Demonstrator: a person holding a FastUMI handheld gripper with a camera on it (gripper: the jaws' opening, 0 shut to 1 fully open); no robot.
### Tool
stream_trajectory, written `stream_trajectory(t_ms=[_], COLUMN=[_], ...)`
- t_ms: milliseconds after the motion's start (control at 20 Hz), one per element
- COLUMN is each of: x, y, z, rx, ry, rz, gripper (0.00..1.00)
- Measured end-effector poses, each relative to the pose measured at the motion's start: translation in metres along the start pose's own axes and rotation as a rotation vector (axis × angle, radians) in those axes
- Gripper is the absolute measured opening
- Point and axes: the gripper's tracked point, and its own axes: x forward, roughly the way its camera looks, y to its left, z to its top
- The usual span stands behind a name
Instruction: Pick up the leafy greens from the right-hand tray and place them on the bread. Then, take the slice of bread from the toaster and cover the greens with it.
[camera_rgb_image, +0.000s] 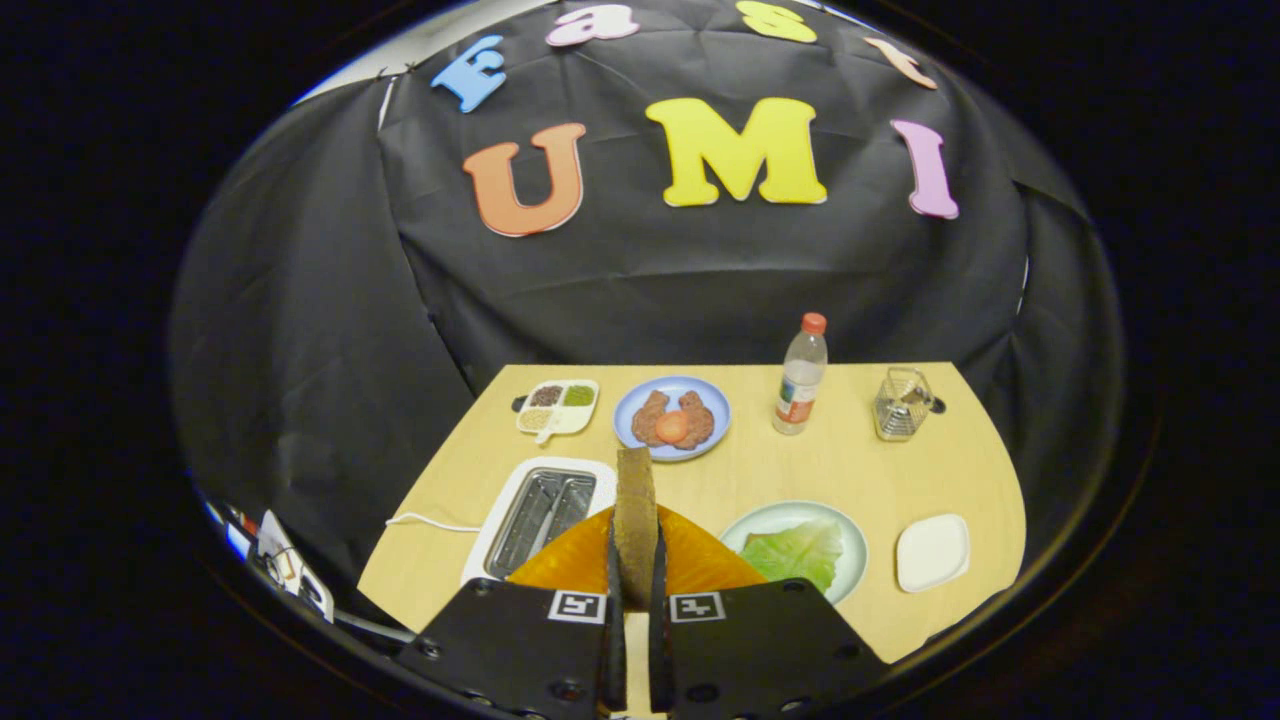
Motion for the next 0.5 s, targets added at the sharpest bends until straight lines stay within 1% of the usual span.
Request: stream_trajectory(t_ms=[300,500], x=[0.053,0.079], y=[-0.065,-0.102], z=[-0.044,-0.062], rx=[0.156,0.213], ry=[0.095,0.105], rz=[0.014,0.005], gripper=[0.08,0.08])
